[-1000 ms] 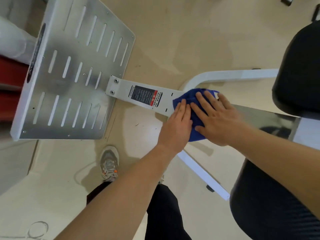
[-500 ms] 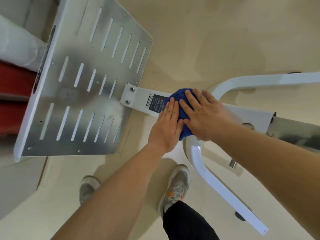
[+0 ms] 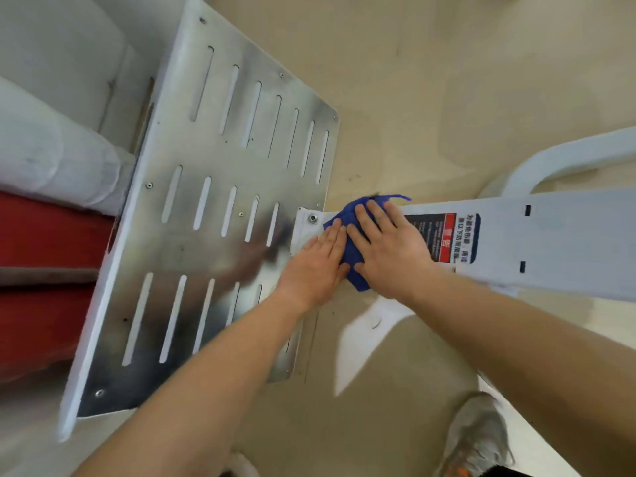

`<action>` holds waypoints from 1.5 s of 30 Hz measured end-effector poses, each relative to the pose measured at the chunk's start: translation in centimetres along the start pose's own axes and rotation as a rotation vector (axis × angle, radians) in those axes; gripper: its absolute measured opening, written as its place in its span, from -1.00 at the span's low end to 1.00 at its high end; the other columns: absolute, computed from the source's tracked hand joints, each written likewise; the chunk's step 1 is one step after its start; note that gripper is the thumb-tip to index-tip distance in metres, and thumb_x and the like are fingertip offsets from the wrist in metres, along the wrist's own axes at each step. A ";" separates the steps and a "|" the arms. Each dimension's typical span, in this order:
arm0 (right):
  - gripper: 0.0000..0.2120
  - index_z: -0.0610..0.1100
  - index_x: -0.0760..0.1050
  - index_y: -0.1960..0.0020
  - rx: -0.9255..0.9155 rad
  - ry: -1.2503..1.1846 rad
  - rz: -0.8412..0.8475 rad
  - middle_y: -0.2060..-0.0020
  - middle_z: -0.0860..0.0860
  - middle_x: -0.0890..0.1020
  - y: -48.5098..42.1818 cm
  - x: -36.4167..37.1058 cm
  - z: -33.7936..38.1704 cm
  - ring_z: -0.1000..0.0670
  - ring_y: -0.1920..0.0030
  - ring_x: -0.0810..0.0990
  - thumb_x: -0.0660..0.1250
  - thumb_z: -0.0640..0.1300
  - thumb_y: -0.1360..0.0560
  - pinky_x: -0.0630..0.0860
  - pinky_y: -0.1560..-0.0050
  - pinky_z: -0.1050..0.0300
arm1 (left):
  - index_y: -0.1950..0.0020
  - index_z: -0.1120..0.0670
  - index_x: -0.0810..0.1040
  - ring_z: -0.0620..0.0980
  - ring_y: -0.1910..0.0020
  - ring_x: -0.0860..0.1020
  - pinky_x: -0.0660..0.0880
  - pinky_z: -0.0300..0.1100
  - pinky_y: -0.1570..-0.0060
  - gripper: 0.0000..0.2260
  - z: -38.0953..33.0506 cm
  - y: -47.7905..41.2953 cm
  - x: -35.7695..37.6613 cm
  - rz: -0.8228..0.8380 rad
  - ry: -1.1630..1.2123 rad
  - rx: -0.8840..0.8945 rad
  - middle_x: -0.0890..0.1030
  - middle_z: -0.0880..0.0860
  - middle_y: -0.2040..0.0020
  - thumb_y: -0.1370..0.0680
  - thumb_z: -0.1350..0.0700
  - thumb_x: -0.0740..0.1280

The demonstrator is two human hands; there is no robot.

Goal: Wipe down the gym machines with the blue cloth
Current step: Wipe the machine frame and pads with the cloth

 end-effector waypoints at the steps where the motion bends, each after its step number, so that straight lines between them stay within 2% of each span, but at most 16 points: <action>1: -0.34 -0.13 -0.24 -0.61 0.008 -0.004 -0.007 -0.59 -0.16 -0.22 0.1 0.1 0.3 -0.19 -0.58 -0.26 -0.17 0.20 -0.66 -0.29 -0.54 -0.18 | -0.60 0.15 -0.19 -0.03 -0.59 -0.15 -0.14 -0.13 -0.54 -0.44 0.5 -0.1 0.1 0.009 0.009 0.013 -0.20 0.08 -0.61 -0.70 -0.06 -0.07; 4: -0.36 -0.15 -0.24 -0.61 0.034 0.015 -0.036 -0.59 -0.16 -0.21 1.6 0.3 -0.1 -0.18 -0.59 -0.23 -0.17 0.16 -0.67 -0.28 -0.54 -0.20 | -0.60 0.16 -0.11 -0.03 -0.59 -0.10 -0.13 -0.17 -0.54 -0.35 -0.2 -0.6 -0.5 -0.028 0.142 0.029 -0.11 0.10 -0.62 -0.60 -0.17 -0.22; 6: -0.36 -0.17 -0.24 -0.60 0.060 0.040 -0.068 -0.59 -0.17 -0.20 3.3 0.4 -1.1 -0.18 -0.59 -0.20 -0.20 0.16 -0.67 -0.25 -0.54 -0.20 | -0.59 0.21 -0.10 -0.01 -0.59 -0.10 -0.15 -0.18 -0.54 -0.30 -1.7 -1.2 -1.6 -0.089 0.159 0.106 -0.10 0.14 -0.61 -0.55 -0.16 -0.29; 9: -0.35 -0.21 -0.26 -0.59 0.141 0.030 -0.095 -0.58 -0.19 -0.21 6.2 0.8 -2.7 -0.21 -0.59 -0.19 -0.24 0.16 -0.66 -0.25 -0.54 -0.21 | -0.59 0.23 -0.08 0.02 -0.59 -0.09 -0.07 -0.10 -0.55 -0.37 -4.0 -2.2 -2.9 -0.227 0.159 0.249 -0.06 0.16 -0.61 -0.60 -0.10 -0.22; 12: -0.34 -0.24 -0.25 -0.59 0.217 0.019 -0.102 -0.58 -0.22 -0.20 7.0 0.9 -2.6 -0.24 -0.58 -0.18 -0.25 0.15 -0.64 -0.22 -0.55 -0.21 | -0.59 0.21 -0.06 0.02 -0.60 -0.06 -0.04 -0.10 -0.55 -0.41 -4.2 -3.1 -2.3 -0.285 0.179 0.277 -0.03 0.14 -0.61 -0.64 -0.08 -0.17; 14: -0.34 -0.24 -0.22 -0.59 0.235 0.000 -0.100 -0.59 -0.24 -0.14 5.5 0.8 -2.0 -0.25 -0.58 -0.14 -0.23 0.15 -0.65 -0.19 -0.55 -0.20 | -0.60 0.18 -0.10 -0.01 -0.59 -0.08 -0.03 -0.10 -0.55 -0.42 -2.6 -3.7 -1.7 -0.280 0.139 0.268 -0.06 0.09 -0.62 -0.65 -0.08 -0.18; 19: -0.37 -0.23 -0.02 -0.57 0.176 -0.046 -0.122 -0.50 -0.21 0.17 -2.1 0.4 0.8 -0.25 -0.49 0.15 -0.11 0.15 -0.65 -0.09 -0.55 -0.19 | -0.61 0.15 -0.15 -0.03 -0.59 -0.04 -0.06 -0.19 -0.53 -0.45 4.3 -4.4 -1.3 -0.120 -0.083 0.201 -0.07 0.06 -0.62 -0.70 -0.05 -0.07; 23: -0.35 -0.26 -0.06 -0.58 0.206 -0.021 -0.136 -0.46 -0.24 0.22 -5.0 0.9 3.3 -0.27 -0.46 0.19 -0.13 0.14 -0.65 -0.12 -0.54 -0.22 | -0.61 0.17 -0.16 -0.01 -0.59 -0.10 -0.08 -0.14 -0.55 -0.45 6.1 -4.5 0.0 -0.106 -0.151 0.213 -0.08 0.09 -0.62 -0.69 -0.04 -0.08; 28: -0.35 -0.26 -0.06 -0.58 0.292 0.006 -0.173 -0.49 -0.25 0.17 -0.3 0.8 1.5 -0.29 -0.50 0.11 -0.19 0.14 -0.65 -0.17 -0.53 -0.27 | -0.59 0.18 -0.19 -0.03 -0.59 -0.15 -0.16 -0.16 -0.54 -0.45 2.8 -4.7 -0.4 -0.158 0.031 0.258 -0.13 0.08 -0.62 -0.70 -0.02 -0.05; 30: -0.35 -0.26 -0.04 -0.58 0.338 -0.015 -0.177 -0.48 -0.24 0.18 2.3 0.9 0.1 -0.28 -0.48 0.12 -0.20 0.13 -0.63 -0.15 -0.53 -0.28 | -0.61 0.18 -0.09 -0.02 -0.58 -0.03 -0.10 -0.16 -0.54 -0.46 0.6 -5.0 -1.4 -0.260 0.158 0.343 0.00 0.09 -0.61 -0.69 0.02 0.00; 33: -0.37 -0.27 0.03 -0.55 0.361 -0.036 -0.165 -0.41 -0.22 0.27 3.1 0.6 -0.8 -0.27 -0.42 0.22 -0.17 0.11 -0.62 -0.11 -0.53 -0.27 | -0.56 0.14 0.15 0.01 -0.41 0.28 0.18 -0.09 -0.46 -0.54 -0.4 -5.5 -2.3 -0.346 0.287 0.394 0.30 0.06 -0.49 -0.68 0.06 0.10; 36: -0.45 -0.25 0.17 -0.48 0.326 -0.066 -0.184 -0.28 -0.18 0.41 -0.2 0.1 -0.3 -0.21 -0.32 0.36 -0.10 0.09 -0.64 -0.10 -0.54 -0.24 | -0.50 0.08 0.22 0.00 -0.27 0.39 0.24 -0.06 -0.41 -0.60 1.6 -6.2 -1.9 -0.331 0.152 0.324 0.40 0.02 -0.36 -0.68 -0.01 0.00; 38: -0.48 -0.22 0.23 -0.44 0.300 -0.099 -0.174 -0.25 -0.16 0.46 -2.5 0.2 0.4 -0.19 -0.30 0.41 -0.09 0.09 -0.65 -0.11 -0.55 -0.25 | -0.50 0.06 0.20 -0.01 -0.30 0.39 0.17 -0.04 -0.47 -0.56 3.3 -6.8 -1.1 -0.260 -0.029 0.261 0.40 0.00 -0.35 -0.66 -0.04 -0.11; 40: -0.49 -0.20 0.25 -0.43 0.295 -0.100 -0.185 -0.25 -0.16 0.47 -3.7 0.5 1.0 -0.20 -0.29 0.42 -0.09 0.09 -0.65 -0.11 -0.54 -0.26 | -0.49 0.07 0.20 0.00 -0.31 0.39 0.18 -0.04 -0.46 -0.56 4.5 -7.1 -0.8 -0.233 -0.085 0.243 0.39 0.00 -0.35 -0.66 -0.05 -0.13; 43: -0.46 -0.20 0.20 -0.48 0.315 -0.082 -0.213 -0.27 -0.16 0.43 -2.0 0.7 0.5 -0.21 -0.31 0.38 -0.11 0.11 -0.65 -0.14 -0.53 -0.29 | -0.53 0.09 0.14 0.01 -0.37 0.34 0.21 -0.04 -0.45 -0.55 3.5 -6.7 -1.6 -0.255 0.039 0.336 0.33 0.04 -0.41 -0.67 -0.02 -0.07; 45: -0.44 -0.21 0.16 -0.50 0.338 -0.074 -0.251 -0.30 -0.16 0.39 0.7 0.7 -0.8 -0.23 -0.33 0.34 -0.13 0.11 -0.65 -0.14 -0.52 -0.29 | -0.59 0.10 0.04 0.02 -0.50 0.20 0.14 -0.04 -0.49 -0.51 1.2 -6.1 -2.5 -0.238 0.141 0.373 0.23 0.03 -0.52 -0.68 -0.01 -0.02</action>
Point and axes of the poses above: each hand's wrist, its own y-axis away from the middle knuckle, its own x-axis out of the palm, z = x × y, the point moved 2 cm from there along -y, towards the middle knuckle
